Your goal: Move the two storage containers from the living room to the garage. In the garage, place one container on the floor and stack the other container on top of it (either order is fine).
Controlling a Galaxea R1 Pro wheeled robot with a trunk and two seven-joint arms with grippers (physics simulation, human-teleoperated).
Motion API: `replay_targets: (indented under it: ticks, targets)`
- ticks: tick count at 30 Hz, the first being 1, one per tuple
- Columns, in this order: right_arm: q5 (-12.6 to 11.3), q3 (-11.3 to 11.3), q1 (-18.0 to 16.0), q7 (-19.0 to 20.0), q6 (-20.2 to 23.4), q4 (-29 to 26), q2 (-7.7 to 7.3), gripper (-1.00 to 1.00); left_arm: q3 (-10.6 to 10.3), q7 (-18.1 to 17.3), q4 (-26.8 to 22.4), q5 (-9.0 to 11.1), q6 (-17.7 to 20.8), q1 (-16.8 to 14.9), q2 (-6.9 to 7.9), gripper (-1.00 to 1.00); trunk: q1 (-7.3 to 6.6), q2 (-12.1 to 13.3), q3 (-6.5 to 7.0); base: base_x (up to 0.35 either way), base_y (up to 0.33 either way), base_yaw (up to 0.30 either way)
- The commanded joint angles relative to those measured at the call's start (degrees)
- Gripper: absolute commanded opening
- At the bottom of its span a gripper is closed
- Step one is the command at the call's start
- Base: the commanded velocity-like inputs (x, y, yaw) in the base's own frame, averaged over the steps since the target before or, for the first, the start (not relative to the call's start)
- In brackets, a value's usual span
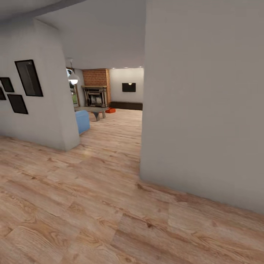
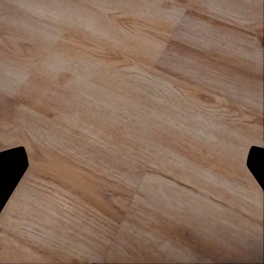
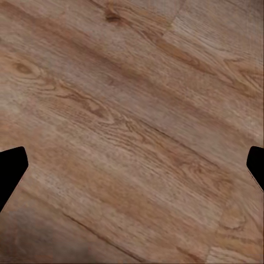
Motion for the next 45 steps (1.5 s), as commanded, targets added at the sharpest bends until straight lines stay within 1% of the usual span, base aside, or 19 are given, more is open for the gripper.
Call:
replay_targets:
  ticks: [1, 45]
  targets:
    - [0.2, 0.4, 0.0, -0.4, -0.1, 0.0, -0.05, 1.0, 0.2, 0.0, 0.1, 0.1, -0.2, 0.0, -0.03, 1.0, 0.03, 0.0, -0.06, 0.331, 0.0, 0.251]
    - [0.3, 0.5, 0.0, -0.5, -0.2, 0.0, -0.05, 1.0, 0.2, 0.0, 0.1, 0.1, -0.2, 0.0, -0.02, 1.0, 0.03, 0.0, -0.06, 0.331, 0.0, 0.241]
